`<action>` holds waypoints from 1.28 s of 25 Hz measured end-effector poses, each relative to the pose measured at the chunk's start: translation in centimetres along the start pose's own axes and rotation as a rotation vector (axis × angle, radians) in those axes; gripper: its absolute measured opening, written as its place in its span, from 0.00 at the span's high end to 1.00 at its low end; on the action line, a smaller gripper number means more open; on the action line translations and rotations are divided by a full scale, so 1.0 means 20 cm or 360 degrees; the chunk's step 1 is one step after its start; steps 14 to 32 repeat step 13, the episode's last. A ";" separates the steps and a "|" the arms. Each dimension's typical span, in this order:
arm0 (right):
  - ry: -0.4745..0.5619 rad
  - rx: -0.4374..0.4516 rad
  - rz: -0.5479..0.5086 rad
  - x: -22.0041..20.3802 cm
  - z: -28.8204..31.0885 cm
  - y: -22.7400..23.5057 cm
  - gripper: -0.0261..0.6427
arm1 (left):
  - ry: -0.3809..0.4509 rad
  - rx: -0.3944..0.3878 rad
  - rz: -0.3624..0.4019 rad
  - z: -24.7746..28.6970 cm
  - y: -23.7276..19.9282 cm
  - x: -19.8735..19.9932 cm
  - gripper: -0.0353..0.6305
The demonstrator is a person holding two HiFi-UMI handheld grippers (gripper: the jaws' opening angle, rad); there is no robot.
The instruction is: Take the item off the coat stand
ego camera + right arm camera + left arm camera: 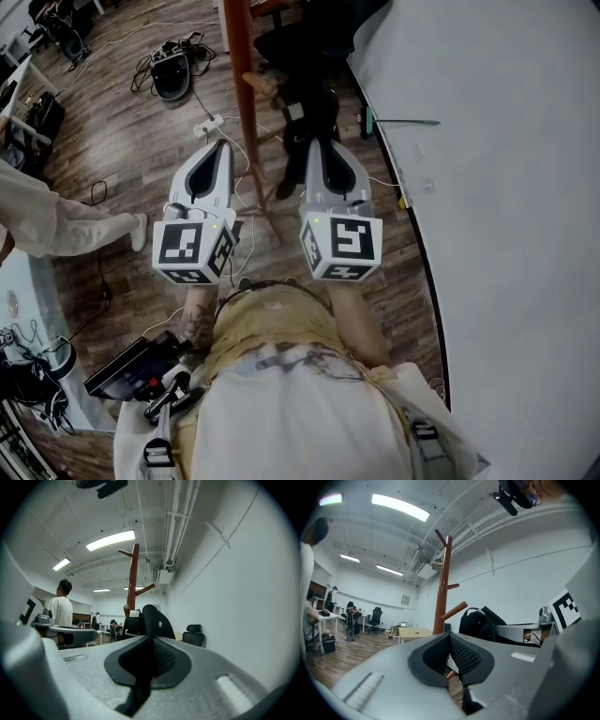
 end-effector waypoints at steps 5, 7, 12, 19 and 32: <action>0.0000 -0.0004 0.0003 0.00 -0.01 0.00 0.95 | 0.0002 -0.0005 -0.0006 0.00 0.00 0.00 0.95; 0.0000 -0.0005 0.0003 0.00 -0.01 0.00 0.95 | 0.0002 -0.0006 -0.0008 0.00 0.00 0.00 0.95; 0.0001 -0.0009 0.0003 0.00 -0.01 0.00 0.95 | 0.0000 -0.0008 -0.0009 0.00 0.00 0.00 0.95; 0.0000 -0.0009 0.0004 -0.01 -0.01 0.00 0.95 | 0.0000 -0.0008 -0.0009 0.00 0.00 0.00 0.95; 0.0000 -0.0009 0.0004 -0.01 -0.01 0.00 0.95 | 0.0000 -0.0008 -0.0009 0.00 0.00 0.00 0.95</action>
Point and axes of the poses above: the fingertips, and each gripper's own axes: z forward along the fingers, y to its right, x out of its top, the point moved 7 cm from there along -z, backward along the fingers, and after that the axes turned 10 degrees about y, right-handed, at the moved point
